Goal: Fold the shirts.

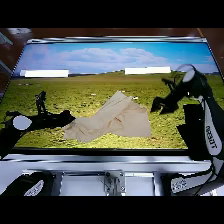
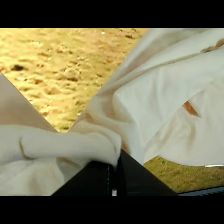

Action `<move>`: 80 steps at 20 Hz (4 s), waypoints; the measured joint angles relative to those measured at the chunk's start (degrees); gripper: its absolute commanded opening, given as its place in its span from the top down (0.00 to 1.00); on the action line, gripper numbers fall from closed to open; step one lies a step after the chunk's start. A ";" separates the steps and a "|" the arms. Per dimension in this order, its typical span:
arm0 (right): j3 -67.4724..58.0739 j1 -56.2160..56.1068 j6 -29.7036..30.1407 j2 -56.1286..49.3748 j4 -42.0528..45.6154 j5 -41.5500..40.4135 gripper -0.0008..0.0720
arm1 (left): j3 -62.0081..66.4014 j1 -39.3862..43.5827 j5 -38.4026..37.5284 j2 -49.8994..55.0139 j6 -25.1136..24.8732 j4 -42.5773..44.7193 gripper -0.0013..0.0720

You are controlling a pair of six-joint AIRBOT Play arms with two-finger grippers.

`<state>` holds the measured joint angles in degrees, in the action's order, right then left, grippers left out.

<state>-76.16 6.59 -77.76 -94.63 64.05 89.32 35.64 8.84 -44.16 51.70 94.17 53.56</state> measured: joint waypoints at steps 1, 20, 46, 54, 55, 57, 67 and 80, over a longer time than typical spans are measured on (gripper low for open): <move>5.77 1.97 0.31 0.90 -3.04 -0.83 0.13 | 0.00 0.00 -0.17 0.04 -0.09 -0.04 0.93; 16.59 -3.67 12.02 13.18 -24.02 -18.12 0.90 | 15.72 -6.82 -7.50 -0.52 -7.43 -2.91 0.92; -11.69 -3.80 -7.41 58.77 -0.15 4.24 0.90 | 52.57 -12.96 -58.80 -15.69 -0.92 14.01 0.92; 12.22 -3.87 -8.11 55.65 -2.14 -18.16 0.90 | 20.31 -12.94 -47.87 -18.62 -1.60 9.57 0.92; 13.29 -3.87 -7.96 53.88 -2.67 -23.06 0.90 | 17.55 -12.96 -42.77 -18.34 -1.64 9.20 0.92; 14.75 -4.22 -7.69 48.59 -4.68 -32.30 0.90 | 13.42 -12.94 -32.89 -16.76 -1.73 8.11 0.92; 16.24 -12.20 -6.71 15.47 -15.69 -55.78 0.75 | 6.36 -12.96 -3.21 11.82 -0.31 -2.80 0.47; 13.05 3.78 0.57 20.52 1.22 -17.86 0.11 | 15.58 -31.30 -34.51 18.97 -12.52 5.14 0.00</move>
<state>-63.11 10.37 -77.19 -74.11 65.28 71.46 51.22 -22.46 -78.67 70.67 81.65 58.70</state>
